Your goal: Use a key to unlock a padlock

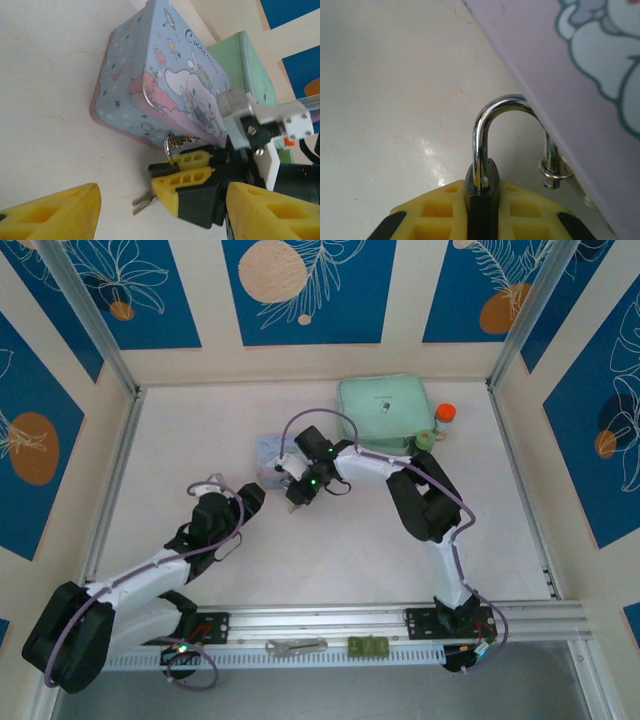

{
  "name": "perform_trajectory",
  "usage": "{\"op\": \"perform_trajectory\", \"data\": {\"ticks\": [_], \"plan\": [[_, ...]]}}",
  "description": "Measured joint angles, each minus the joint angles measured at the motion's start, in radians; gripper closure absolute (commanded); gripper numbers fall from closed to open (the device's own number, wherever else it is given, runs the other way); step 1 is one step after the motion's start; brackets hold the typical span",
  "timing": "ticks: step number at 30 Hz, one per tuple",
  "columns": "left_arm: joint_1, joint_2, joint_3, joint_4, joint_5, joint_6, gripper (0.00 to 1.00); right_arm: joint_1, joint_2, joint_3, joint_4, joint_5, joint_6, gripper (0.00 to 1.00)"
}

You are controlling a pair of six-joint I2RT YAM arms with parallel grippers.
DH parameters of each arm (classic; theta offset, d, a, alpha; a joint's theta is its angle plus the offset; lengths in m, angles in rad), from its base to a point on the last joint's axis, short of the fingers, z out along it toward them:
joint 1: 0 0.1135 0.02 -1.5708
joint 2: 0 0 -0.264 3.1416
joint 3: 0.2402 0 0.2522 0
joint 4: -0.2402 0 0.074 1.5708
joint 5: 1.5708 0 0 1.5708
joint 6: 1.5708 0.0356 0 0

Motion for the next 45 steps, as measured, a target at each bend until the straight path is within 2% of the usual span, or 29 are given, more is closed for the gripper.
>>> {"op": "perform_trajectory", "data": {"ticks": [4, 11, 14, 20, 24, 27, 31, 37, 41, 45], "plan": [[0.0, 0.0, 0.0, -0.005, -0.003, 0.0, 0.34, -0.003, 0.007, 0.014, -0.025, -0.014, -0.011, 1.0], [0.0, 0.006, 0.0, -0.013, -0.003, -0.001, 0.43, 0.022, 0.066, 0.12, -0.103, 0.073, -0.081, 1.0], [0.0, 0.022, 0.0, -0.014, 0.0, 0.0, 0.44, 0.028, 0.081, 0.146, -0.135, 0.114, -0.127, 1.0], [0.005, 0.05, 0.0, -0.014, 0.016, 0.004, 0.44, 0.032, 0.085, 0.151, -0.168, 0.168, -0.22, 1.0], [0.021, 0.055, 0.002, -0.014, 0.023, 0.005, 0.44, 0.039, 0.066, 0.108, -0.129, 0.183, -0.304, 1.0], [0.041, 0.055, 0.01, -0.018, 0.025, 0.008, 0.43, 0.045, 0.055, 0.09, -0.109, 0.196, -0.374, 1.0], [0.077, 0.05, 0.031, -0.023, 0.032, 0.019, 0.36, 0.052, 0.062, 0.106, -0.126, 0.208, -0.46, 1.0], [0.19, 0.057, 0.094, -0.06, 0.042, 0.077, 0.29, 0.067, 0.072, 0.119, -0.132, 0.18, -0.562, 1.0], [0.242, 0.138, 0.182, -0.054, 0.05, 0.135, 0.26, 0.087, 0.061, 0.092, -0.103, 0.169, -0.604, 1.0], [0.278, 0.288, 0.28, -0.016, 0.094, 0.177, 0.27, 0.098, 0.061, 0.09, -0.096, 0.162, -0.633, 1.0]]}}
